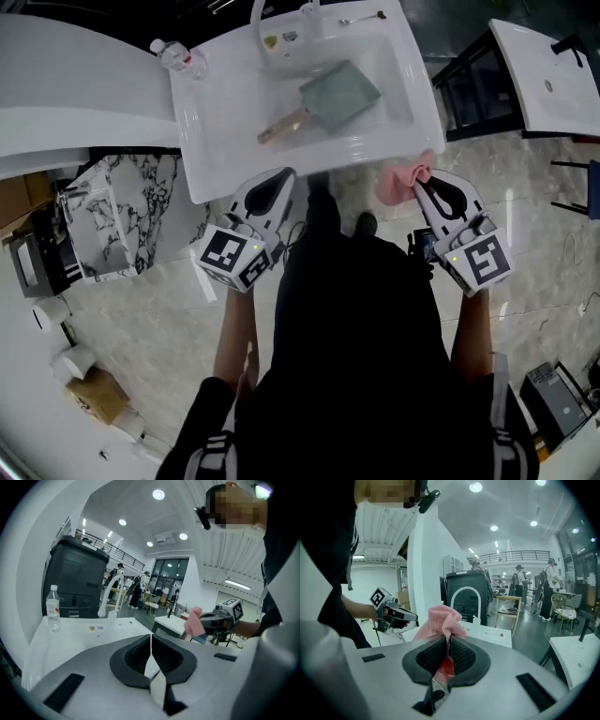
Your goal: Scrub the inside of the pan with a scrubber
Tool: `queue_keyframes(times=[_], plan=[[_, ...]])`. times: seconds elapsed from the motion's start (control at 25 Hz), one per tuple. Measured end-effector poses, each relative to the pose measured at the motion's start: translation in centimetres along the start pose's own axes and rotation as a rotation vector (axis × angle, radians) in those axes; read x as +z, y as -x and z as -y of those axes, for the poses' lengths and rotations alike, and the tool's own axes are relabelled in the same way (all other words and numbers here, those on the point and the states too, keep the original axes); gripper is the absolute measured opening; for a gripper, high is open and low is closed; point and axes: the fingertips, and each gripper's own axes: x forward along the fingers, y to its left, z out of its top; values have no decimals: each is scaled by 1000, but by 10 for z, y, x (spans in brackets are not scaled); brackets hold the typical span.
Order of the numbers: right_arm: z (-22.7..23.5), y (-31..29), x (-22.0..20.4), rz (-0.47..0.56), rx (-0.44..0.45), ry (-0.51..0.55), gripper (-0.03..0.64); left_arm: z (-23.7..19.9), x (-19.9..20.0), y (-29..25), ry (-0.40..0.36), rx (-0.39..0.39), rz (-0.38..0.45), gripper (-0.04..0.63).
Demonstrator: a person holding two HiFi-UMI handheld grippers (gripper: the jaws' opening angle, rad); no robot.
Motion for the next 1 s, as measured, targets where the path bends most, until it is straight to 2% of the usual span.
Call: queue_keyframes(times=[0.2,0.36,0.48,0.56,0.64,0.88,1.0], plan=[[26,-43,1,-37,-87,-25,34,-73,-29,-31,-85,41,-173,35],[36,-73,2,-90,-135,4,35,-129,-58,-45,-110,58,-291,35],[39,-96,-4,-145,-150,-12,37,-164,-86,-54,-132,62,-382,37],[40,-111,-13,-194,-147,-18,38,-182,-106,-60,-136,52,-444,46],[40,-128,-21,-242,-136,-8,38,-197,-125,-67,-131,40,-494,141],[42,-168,-40,-294,-83,-23,38,-224,-167,-81,-127,41,-590,155],[47,-189,-47,-311,-36,-9,38,-227,-177,-89,-99,48,-608,156]])
